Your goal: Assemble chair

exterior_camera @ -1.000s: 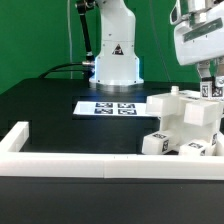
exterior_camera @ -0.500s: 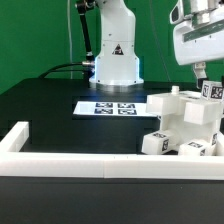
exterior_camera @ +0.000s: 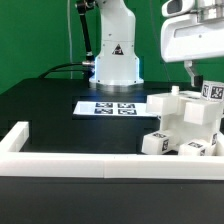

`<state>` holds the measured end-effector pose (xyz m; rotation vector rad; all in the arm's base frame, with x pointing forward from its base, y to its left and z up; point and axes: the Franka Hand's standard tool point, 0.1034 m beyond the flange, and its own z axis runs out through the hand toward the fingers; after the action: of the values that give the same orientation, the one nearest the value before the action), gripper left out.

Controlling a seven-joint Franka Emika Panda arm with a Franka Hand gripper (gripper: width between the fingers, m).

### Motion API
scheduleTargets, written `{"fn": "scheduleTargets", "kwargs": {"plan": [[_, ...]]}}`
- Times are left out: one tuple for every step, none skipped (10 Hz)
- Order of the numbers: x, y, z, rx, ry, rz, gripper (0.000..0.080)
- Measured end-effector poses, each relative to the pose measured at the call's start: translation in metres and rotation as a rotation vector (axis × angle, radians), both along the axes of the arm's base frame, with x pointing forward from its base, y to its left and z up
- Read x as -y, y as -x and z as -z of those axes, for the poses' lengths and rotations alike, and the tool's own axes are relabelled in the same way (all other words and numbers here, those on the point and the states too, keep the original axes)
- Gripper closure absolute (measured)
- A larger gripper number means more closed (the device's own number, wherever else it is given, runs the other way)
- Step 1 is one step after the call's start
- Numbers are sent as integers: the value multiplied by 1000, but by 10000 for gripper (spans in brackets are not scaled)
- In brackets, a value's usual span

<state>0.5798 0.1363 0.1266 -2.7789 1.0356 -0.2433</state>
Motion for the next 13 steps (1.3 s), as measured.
{"fn": "scheduleTargets", "kwargs": {"plan": [[0,0,0,9,20,-89,151],[0,0,0,15,32,-145,151],[0,0,0,19,50,-205,151],[-1,1,2,24,104,-336,151],[-1,1,3,28,134,-419,151],[0,1,3,32,157,-500,151],[0,1,4,37,181,-586,151],[0,1,4,41,195,-648,151],[0,1,4,42,196,-661,151],[1,1,4,42,196,-659,163],[1,1,4,42,196,-659,163],[1,1,4,42,196,-659,331],[1,1,4,41,196,-659,331]]}}
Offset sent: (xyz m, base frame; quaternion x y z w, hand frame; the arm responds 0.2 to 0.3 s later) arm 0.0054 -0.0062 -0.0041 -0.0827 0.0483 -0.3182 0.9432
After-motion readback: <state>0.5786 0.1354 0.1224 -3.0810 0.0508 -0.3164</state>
